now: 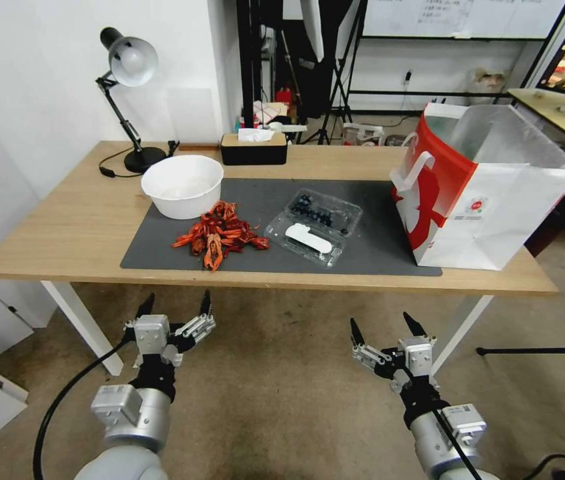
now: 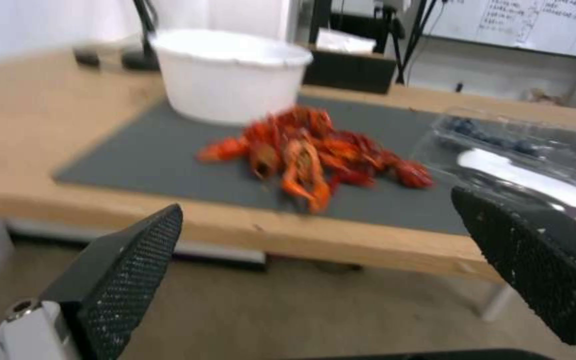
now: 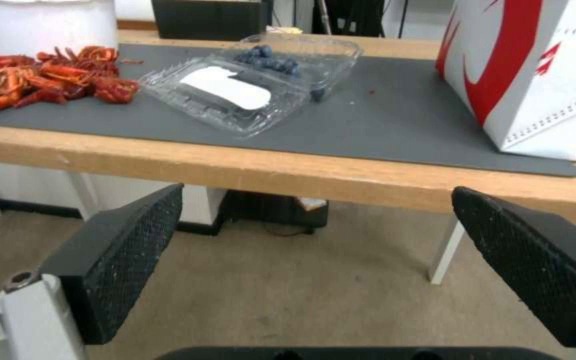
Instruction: Close the takeout container lid, then place the container into the takeout bag.
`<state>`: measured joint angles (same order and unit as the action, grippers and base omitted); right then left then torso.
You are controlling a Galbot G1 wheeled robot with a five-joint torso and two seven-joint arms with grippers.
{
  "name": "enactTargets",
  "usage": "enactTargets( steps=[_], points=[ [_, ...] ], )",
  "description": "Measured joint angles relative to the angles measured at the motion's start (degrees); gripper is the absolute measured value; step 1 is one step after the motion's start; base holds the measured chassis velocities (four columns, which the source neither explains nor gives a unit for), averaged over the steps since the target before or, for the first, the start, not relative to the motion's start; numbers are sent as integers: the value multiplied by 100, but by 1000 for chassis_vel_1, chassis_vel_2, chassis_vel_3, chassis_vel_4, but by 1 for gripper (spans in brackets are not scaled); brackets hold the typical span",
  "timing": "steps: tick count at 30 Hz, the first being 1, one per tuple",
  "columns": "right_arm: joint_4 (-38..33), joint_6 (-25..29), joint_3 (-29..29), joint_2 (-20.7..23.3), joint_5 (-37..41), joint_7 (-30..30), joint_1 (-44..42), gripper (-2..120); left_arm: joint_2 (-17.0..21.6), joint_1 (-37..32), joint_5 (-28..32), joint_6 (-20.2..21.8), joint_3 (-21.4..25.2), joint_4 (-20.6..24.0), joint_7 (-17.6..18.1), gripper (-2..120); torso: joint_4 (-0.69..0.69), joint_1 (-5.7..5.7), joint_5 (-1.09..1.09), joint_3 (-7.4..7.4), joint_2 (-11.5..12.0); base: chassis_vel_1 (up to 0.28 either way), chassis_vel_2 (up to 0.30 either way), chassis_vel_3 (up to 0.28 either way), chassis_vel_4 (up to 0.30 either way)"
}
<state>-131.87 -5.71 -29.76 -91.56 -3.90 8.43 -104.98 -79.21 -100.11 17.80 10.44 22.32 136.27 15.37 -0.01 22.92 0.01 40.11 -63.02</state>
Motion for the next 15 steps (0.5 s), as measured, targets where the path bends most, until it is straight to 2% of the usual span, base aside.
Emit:
enactTargets(
  steps=[6,15],
  points=[
    [23,5,-96,-2,-4,-20,75,100,161,58,145,-100,1,-125,-283,100,1,0,-1,0,0,0,0,0,0],
    [127,193,-142,20,-38,-8,149,100,185,59,116,-280,84,-204,-450,100,1,0,-1,0,0,0,0,0,0]
  ],
)
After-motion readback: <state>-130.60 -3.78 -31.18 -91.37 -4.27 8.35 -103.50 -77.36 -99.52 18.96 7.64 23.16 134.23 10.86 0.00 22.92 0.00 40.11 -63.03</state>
